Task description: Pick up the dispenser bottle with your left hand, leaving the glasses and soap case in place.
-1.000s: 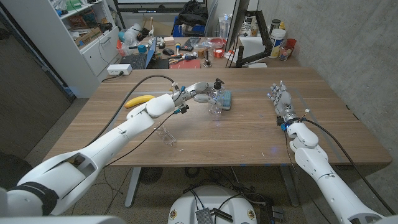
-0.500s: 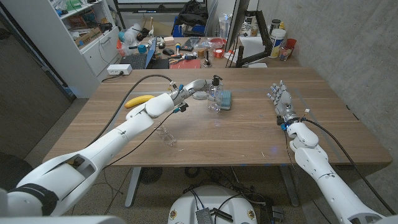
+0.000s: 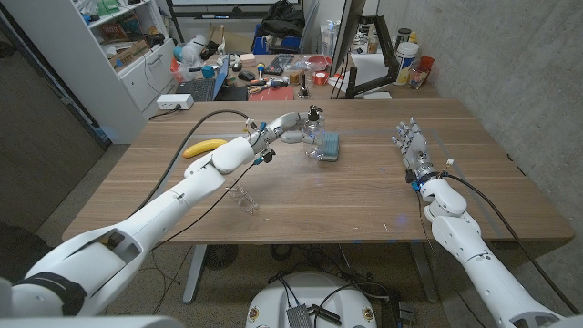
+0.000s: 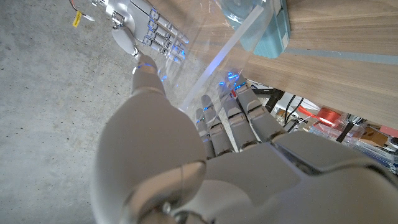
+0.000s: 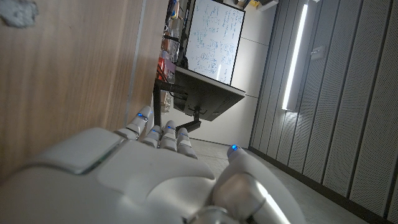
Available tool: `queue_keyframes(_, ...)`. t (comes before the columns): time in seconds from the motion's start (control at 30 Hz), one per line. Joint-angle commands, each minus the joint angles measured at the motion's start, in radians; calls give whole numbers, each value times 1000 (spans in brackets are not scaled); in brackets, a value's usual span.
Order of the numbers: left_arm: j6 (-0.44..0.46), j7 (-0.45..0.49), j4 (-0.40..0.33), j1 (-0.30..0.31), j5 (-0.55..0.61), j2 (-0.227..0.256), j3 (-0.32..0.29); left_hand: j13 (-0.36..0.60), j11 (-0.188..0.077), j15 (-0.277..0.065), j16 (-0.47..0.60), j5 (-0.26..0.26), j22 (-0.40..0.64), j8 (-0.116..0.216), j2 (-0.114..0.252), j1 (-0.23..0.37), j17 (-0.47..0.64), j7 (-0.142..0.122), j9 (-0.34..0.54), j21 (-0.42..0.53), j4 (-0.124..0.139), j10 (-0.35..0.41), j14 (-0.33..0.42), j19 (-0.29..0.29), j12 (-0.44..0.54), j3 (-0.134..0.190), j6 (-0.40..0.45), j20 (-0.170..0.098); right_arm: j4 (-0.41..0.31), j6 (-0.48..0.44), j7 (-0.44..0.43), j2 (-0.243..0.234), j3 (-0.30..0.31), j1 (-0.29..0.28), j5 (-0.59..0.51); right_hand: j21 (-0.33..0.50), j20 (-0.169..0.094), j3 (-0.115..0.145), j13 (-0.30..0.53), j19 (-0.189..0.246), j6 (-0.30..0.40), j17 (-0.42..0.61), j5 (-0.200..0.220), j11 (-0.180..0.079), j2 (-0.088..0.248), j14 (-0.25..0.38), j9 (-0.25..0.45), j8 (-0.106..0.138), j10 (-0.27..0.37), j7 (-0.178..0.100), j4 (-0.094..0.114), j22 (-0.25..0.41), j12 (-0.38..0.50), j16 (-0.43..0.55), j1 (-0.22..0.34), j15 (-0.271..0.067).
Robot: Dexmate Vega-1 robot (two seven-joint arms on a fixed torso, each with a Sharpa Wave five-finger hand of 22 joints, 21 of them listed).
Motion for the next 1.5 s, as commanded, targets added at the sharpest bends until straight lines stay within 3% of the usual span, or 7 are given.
queue_keyframes(0.03, -23, 14, 5, 10, -19, -5, -15, 1, -39, -139, -3, 0, 4, 0, 59, 23, 2, 12, 5, -2, 7, 47, 8, -3, -4, 4, 17, -26, -2, 0, -5, 4, -4, 2, -5, -2, -76, -3, 6, 8, 6, 2, 4, 1, 30, 6, 3, 8, 2, 5, 3, 4, 3, 1, 7, -5)
queue_keyframes(0.83, -74, 5, 37, 13, -70, -24, -33, 2, -39, -139, -9, -2, 4, -5, 56, 11, 2, 12, 6, -3, 15, 56, 13, 2, -14, -9, 26, -27, 3, -3, -8, 9, -12, 10, -9, -16, -75, -7, 6, 12, 7, 2, 4, 3, 31, 5, 3, 8, 2, 6, 3, 4, 3, 0, 8, -5)
queue_keyframes(1.5, -43, -2, 0, 0, -49, -3, -41, 3, -37, -136, -15, -3, 4, -12, 57, 6, 2, 14, 6, -6, 20, 58, 13, 1, -24, -17, 27, -27, 8, 4, -9, 15, -12, 10, -8, -25, -76, -10, 6, 16, 7, 2, 4, 3, 31, 5, 3, 8, 3, 6, 3, 5, 3, 0, 8, -5)
